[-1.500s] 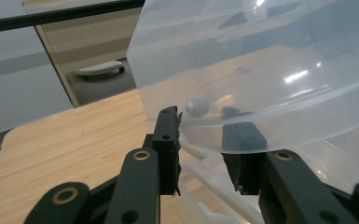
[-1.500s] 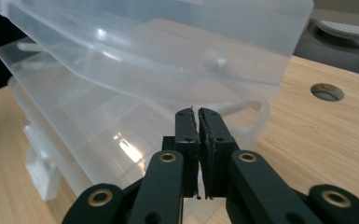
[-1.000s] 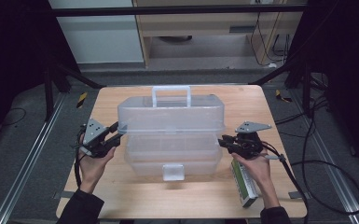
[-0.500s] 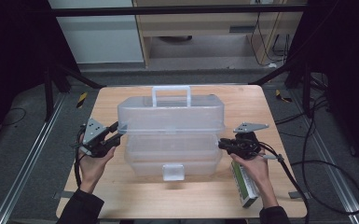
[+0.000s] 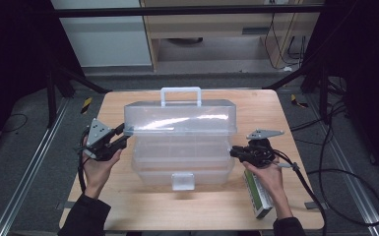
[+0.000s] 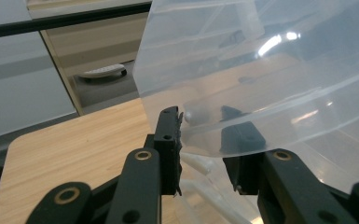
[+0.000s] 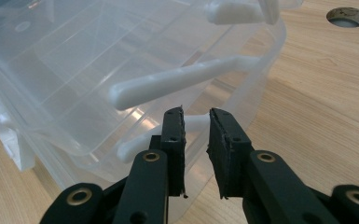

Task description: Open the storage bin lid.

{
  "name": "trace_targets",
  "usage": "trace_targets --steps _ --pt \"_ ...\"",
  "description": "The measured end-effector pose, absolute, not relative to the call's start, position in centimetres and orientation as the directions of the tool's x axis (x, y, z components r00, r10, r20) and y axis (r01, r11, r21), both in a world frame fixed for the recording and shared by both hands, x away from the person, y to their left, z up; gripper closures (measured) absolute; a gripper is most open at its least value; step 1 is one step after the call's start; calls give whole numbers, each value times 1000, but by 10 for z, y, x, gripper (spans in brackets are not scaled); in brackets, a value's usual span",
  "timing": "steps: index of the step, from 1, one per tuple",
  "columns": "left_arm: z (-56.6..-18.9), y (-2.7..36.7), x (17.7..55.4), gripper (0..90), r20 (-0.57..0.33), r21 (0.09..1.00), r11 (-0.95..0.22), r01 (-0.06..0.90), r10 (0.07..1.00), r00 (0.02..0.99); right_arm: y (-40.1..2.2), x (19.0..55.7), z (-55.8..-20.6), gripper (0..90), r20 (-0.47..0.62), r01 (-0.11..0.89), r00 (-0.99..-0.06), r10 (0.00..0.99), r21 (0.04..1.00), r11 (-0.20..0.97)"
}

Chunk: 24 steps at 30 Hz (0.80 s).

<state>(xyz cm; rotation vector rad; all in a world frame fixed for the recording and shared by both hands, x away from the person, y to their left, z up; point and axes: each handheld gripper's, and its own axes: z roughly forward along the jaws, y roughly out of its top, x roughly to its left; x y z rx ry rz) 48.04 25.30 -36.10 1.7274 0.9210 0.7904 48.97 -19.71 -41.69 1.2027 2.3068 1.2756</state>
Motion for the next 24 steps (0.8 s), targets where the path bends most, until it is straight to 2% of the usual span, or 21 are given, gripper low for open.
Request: trace_targets --steps 5,11,14,16,24 --pt "-352 251 487 682 99 950 -230 213 865 492 -197 489 -417 760 168 546 -629 759 791 277" --pt "-347 251 496 680 57 959 -184 214 869 492 -197 489 -417 760 166 543 -632 757 792 279" --pt "-344 251 498 681 27 955 -164 245 876 481 -197 489 -417 760 164 542 -631 758 792 280" --pt "-341 250 503 686 62 958 -186 217 877 477 -197 489 -417 759 163 541 -632 758 793 281" --pt "-336 248 513 714 68 961 -179 209 890 450 -198 490 -418 756 164 539 -634 756 794 280"
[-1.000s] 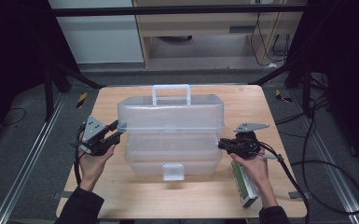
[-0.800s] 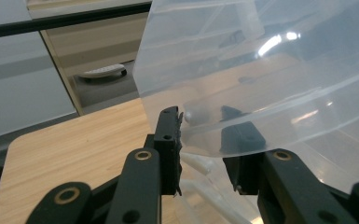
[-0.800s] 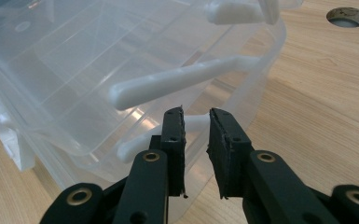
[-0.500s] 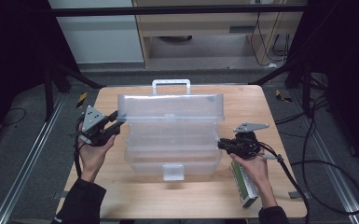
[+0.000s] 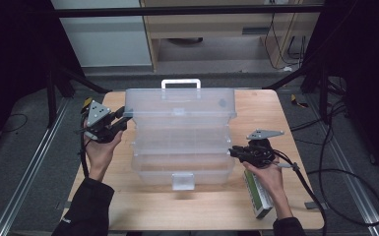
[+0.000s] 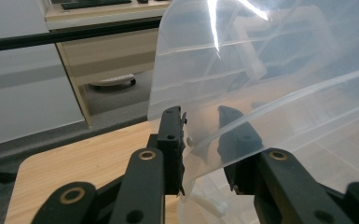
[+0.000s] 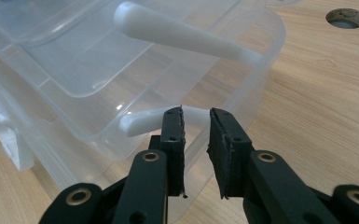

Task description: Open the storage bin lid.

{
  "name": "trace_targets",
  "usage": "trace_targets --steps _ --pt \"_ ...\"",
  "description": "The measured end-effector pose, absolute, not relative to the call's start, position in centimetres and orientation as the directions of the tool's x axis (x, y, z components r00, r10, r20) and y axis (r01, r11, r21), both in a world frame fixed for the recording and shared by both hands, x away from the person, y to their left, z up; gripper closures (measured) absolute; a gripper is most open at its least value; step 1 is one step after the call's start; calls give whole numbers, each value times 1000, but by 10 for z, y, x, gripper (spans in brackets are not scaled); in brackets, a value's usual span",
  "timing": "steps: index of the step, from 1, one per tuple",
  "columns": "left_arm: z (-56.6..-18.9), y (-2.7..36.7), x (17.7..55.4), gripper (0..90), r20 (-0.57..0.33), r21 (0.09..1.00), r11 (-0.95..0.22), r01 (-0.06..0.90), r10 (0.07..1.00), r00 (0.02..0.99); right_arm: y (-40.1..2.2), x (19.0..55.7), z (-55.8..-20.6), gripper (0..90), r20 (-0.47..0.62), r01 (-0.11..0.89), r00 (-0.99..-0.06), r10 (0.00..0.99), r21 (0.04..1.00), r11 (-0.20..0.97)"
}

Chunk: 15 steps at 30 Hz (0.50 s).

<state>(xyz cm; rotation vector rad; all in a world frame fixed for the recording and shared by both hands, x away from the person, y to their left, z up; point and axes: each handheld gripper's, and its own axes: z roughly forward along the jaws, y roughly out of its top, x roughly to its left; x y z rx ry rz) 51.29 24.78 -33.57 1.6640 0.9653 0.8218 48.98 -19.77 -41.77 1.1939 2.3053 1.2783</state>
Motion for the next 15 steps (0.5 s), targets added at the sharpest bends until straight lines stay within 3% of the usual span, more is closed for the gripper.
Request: trace_targets --steps 15 --pt "-328 244 530 753 68 960 -173 221 908 414 -199 492 -418 726 186 554 -623 760 790 261"
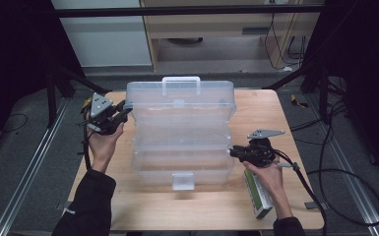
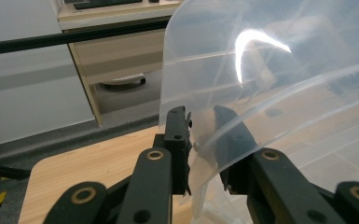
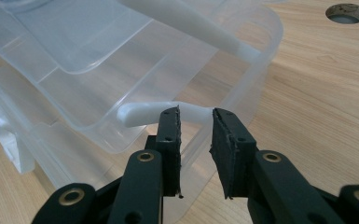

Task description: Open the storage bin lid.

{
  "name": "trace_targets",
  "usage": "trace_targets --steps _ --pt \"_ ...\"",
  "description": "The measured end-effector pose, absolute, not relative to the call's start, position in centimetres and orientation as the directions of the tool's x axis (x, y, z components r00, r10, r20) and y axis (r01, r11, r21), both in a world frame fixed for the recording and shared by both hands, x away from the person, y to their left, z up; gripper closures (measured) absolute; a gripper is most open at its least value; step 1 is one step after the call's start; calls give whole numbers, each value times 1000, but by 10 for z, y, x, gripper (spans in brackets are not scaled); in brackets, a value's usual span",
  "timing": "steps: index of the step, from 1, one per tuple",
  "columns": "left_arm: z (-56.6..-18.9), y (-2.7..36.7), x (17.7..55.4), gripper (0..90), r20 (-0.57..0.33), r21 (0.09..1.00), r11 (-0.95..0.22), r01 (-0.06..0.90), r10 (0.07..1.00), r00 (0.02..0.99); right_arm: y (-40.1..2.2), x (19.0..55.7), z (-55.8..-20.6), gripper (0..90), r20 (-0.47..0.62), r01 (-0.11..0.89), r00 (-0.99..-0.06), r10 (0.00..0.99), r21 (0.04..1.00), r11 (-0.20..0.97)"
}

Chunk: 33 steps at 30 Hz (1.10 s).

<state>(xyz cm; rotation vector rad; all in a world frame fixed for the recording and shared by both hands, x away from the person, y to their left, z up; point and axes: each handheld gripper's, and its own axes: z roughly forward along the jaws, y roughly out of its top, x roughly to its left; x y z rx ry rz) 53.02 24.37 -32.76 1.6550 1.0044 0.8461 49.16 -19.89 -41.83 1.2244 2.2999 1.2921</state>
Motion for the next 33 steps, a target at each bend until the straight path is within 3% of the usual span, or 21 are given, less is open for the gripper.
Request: trace_targets --steps 33 --pt "-317 234 563 766 74 958 -165 233 931 359 -197 492 -416 728 161 547 -622 766 789 279"
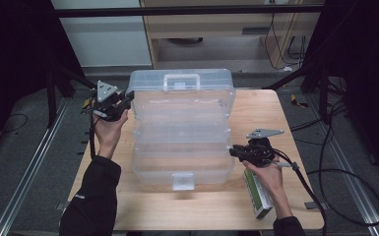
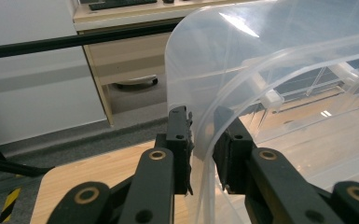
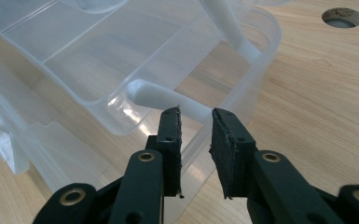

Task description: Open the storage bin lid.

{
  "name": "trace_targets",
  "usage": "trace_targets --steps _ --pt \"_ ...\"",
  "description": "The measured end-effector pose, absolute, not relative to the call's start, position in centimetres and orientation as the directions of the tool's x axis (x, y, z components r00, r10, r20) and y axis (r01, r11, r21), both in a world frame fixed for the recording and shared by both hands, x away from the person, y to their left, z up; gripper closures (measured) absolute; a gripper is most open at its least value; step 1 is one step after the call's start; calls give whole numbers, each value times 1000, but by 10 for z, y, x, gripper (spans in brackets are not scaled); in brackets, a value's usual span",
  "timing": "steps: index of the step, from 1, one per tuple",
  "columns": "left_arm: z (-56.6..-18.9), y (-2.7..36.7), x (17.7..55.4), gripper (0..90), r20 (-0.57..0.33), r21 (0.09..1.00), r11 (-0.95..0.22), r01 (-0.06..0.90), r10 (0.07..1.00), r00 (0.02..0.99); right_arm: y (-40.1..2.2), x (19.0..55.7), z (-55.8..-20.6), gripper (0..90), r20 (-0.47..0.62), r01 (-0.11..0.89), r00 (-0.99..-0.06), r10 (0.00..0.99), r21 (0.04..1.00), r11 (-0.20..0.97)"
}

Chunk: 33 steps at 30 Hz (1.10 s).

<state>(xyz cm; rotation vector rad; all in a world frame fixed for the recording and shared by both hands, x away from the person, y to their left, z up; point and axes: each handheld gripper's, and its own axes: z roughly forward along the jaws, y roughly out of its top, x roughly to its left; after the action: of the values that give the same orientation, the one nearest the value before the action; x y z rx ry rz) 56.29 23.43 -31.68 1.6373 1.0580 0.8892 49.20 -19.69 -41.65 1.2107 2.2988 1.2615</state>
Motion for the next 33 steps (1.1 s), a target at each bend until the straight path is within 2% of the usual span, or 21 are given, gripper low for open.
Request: trace_targets --steps 10,33 --pt "-316 233 571 772 63 958 -154 241 936 346 -195 493 -418 700 162 553 -629 760 780 292" --pt "-316 227 598 774 84 952 -169 253 945 317 -193 492 -418 700 144 549 -625 767 780 301"
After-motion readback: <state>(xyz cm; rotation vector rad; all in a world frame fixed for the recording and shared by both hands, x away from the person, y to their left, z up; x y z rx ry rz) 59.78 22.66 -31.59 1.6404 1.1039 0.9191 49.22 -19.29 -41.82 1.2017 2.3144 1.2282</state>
